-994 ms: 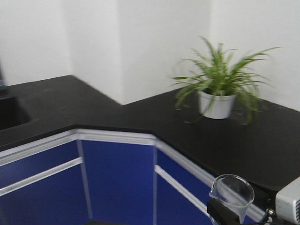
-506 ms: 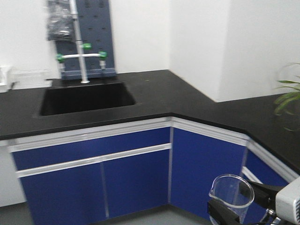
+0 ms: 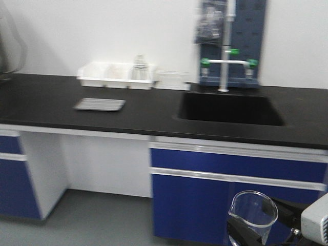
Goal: Move beaker to silver tray on left bench
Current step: 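Drive the base to the bench with the silver tray, holding the beaker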
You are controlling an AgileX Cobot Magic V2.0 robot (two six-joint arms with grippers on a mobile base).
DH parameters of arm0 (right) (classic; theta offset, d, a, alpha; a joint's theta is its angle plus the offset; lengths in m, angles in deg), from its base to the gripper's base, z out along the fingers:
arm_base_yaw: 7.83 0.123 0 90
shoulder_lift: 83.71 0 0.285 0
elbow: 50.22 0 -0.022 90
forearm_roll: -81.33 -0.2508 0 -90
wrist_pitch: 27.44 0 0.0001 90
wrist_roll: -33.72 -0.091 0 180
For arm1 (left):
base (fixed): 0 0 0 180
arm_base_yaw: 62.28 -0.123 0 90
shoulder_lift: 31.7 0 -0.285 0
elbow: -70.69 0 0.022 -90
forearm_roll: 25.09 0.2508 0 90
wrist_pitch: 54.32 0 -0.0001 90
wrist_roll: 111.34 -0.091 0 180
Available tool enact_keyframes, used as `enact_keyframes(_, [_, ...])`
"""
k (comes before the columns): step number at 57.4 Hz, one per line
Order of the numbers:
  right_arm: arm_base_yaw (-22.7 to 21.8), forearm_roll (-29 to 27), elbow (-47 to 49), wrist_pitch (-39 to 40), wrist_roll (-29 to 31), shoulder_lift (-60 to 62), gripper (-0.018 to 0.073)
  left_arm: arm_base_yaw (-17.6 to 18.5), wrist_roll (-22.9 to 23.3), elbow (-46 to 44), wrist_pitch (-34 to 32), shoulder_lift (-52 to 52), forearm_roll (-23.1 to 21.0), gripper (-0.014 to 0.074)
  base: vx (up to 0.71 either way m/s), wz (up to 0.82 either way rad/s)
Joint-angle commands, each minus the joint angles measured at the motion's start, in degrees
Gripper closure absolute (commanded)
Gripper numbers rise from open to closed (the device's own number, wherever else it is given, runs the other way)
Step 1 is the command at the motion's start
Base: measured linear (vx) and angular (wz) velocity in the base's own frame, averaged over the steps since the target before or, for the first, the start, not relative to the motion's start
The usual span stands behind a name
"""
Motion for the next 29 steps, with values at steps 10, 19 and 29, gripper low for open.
enact_keyframes(10, [-0.1, 0.1, 1.6, 4.9, 0.5, 0.8, 0.0567, 0.3, 0.3, 1.6, -4.4, -0.9, -0.4, 0.0595, 0.18, 0.81])
enact_keyframes(19, [-0.1, 0.1, 1.6, 4.9, 0.5, 0.8, 0.0567, 0.3, 0.3, 1.6, -4.4, -0.9, -0.4, 0.0595, 0.24, 0.63])
enact_keyframes(29, [-0.1, 0.1, 1.6, 4.9, 0.5, 0.8, 0.0567, 0.3, 0.3, 1.6, -4.4, -0.9, -0.4, 0.0595, 0.30, 0.46])
